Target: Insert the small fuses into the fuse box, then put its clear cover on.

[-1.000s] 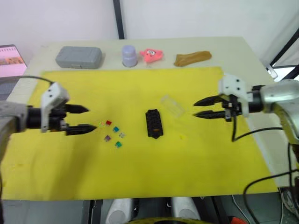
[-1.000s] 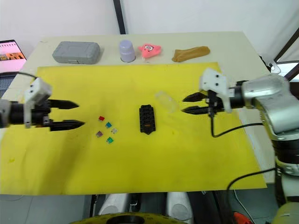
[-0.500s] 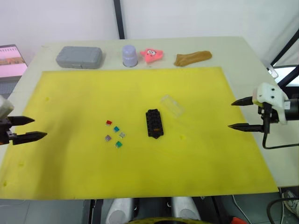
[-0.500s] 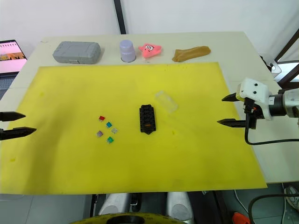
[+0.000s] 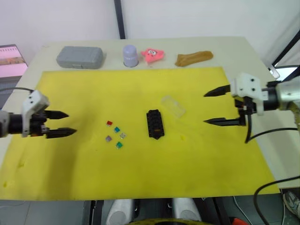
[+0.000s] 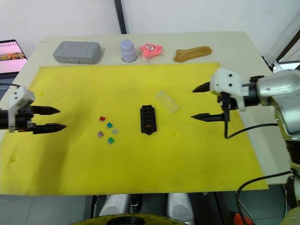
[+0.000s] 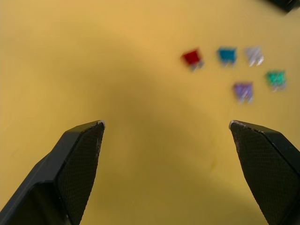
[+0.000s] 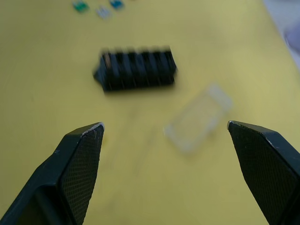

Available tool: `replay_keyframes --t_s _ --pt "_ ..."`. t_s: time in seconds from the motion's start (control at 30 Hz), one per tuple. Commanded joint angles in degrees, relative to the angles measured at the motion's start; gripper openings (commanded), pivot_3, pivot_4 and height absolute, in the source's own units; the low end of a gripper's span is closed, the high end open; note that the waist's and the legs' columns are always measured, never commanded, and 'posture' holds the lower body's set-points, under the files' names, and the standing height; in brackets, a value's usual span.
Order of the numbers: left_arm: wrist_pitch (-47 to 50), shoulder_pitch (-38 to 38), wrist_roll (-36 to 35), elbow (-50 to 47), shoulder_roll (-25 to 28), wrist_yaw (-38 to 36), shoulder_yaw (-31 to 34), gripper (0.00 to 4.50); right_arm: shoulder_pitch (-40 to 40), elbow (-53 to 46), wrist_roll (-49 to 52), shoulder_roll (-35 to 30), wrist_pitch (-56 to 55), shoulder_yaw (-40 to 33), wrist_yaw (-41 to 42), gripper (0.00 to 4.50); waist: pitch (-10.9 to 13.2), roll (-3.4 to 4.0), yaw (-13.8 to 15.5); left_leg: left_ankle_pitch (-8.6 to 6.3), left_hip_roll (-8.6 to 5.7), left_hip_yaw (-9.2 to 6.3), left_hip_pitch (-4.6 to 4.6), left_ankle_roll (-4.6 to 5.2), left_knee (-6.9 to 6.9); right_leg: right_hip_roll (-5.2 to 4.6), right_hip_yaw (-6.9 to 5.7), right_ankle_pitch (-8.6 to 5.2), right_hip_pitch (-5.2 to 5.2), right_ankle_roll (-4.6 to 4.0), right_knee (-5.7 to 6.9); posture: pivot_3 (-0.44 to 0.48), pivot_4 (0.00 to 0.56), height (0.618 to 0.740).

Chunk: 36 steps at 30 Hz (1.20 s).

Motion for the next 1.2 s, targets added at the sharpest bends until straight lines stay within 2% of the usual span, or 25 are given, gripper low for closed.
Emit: replay_keyframes --t_s 0.03,0.27,0.37,0.4,0.67,1.2 --pt "7.22 -5.07 -2.74 3.07 -3.46 0.64 -1.22 4.5 -3.03 -5.33 2.35 3.2 2.22 1.81 -1.37 4.44 -0.02 -0.07 -0.09 0.0 -0.01 0.0 0.0 0.0 0.02 0.02 -0.02 0.0 0.0 0.0 0.02 0.0 0.15 0.731" --pt "25.53 -12.31 -8.78 11.82 -9.16 2.12 0.01 4.5 -6.26 -10.1 2.45 10.24 5.97 6.26 -5.37 4.44 -0.02 -0.09 -0.41 0.09 -0.02 0.0 -0.02 -0.13 0.05 0.17 -0.06 0.0 -0.08 0.01 0.15 0.0 0.15 0.731" --pt "31.23 -14.32 -10.57 16.49 -10.33 4.15 1.65 3.66 -5.86 -11.05 2.31 11.03 6.36 6.58 -6.22 4.5 -0.03 -0.1 -0.35 0.11 -0.02 0.0 -0.02 -0.16 0.06 0.17 -0.06 0.0 -0.09 0.01 0.16 0.0 0.15 0.731" --pt "32.93 -14.78 -10.97 17.47 -10.46 4.34 1.67 3.23 -5.72 -11.37 2.44 11.15 6.56 6.6 -6.43 4.5 -0.03 -0.1 -0.35 0.11 -0.02 0.0 -0.02 -0.16 0.08 0.18 -0.06 0.0 -0.09 0.01 0.16 0.0 0.15 0.731" --pt "38.53 -12.89 -11.66 17.67 -10.97 2.55 -1.74 3.23 -4.53 -12.74 2.65 11.17 7.31 6.77 -7.72 4.5 -0.04 -0.11 -0.28 0.13 -0.02 -0.01 -0.02 -0.19 0.08 0.14 -0.01 0.0 -0.09 0.01 0.18 0.0 0.15 0.731" --pt "35.08 -15.51 -9.45 23.61 -16.19 3.19 -4.32 3.23 -3.13 -14.44 2.61 10.12 8.3 6.7 -8.99 4.5 -0.05 -0.14 0.06 0.14 -0.09 -0.02 -0.01 -0.21 0.09 0.02 0.03 0.0 -0.08 0.01 0.21 0.0 0.15 0.731"
